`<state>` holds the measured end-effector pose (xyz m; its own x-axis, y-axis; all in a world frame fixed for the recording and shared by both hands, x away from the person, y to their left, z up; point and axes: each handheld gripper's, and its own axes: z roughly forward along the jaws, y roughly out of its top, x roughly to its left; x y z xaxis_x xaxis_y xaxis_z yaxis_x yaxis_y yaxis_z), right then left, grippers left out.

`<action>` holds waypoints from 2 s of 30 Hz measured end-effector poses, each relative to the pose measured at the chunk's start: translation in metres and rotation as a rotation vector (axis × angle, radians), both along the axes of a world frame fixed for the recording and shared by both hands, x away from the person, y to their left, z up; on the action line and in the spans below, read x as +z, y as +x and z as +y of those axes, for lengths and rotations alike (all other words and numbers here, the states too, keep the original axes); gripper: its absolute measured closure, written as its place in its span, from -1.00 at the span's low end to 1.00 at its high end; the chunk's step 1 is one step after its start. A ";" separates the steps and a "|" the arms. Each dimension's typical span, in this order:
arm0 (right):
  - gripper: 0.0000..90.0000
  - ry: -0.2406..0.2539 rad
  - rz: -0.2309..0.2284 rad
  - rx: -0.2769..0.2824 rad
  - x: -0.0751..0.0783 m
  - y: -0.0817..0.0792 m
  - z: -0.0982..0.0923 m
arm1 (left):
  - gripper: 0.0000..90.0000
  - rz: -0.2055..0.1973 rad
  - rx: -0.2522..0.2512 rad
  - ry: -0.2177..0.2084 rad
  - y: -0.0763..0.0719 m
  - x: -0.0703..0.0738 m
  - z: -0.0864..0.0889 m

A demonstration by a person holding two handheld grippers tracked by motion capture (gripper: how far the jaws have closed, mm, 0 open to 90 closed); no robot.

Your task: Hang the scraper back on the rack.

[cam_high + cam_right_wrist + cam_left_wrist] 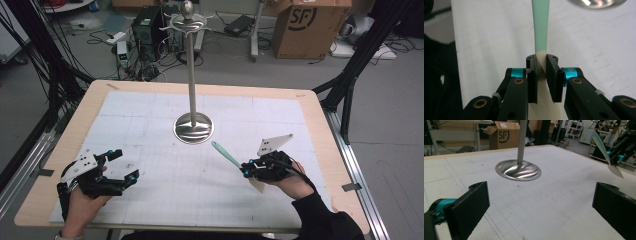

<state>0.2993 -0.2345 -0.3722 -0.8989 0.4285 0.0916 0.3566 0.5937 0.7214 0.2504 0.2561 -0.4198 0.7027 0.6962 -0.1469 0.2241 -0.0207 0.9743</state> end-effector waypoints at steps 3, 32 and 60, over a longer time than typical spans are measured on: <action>0.78 0.049 -0.029 -0.033 0.002 0.001 -0.003 | -0.96 -0.003 0.000 -0.004 0.000 0.000 0.000; 0.79 0.399 -0.172 -0.112 0.029 0.029 0.003 | -0.96 -0.006 -0.004 -0.008 -0.001 0.001 -0.001; 0.79 0.513 -0.259 -0.123 0.071 0.065 0.015 | -0.96 -0.007 -0.005 -0.009 -0.003 0.001 0.001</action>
<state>0.3642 -0.2190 -0.3016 -0.8663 0.4897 0.0987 0.1742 0.1110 0.9784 0.2473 0.2572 -0.4184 0.7068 0.6917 -0.1481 0.2174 -0.0131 0.9760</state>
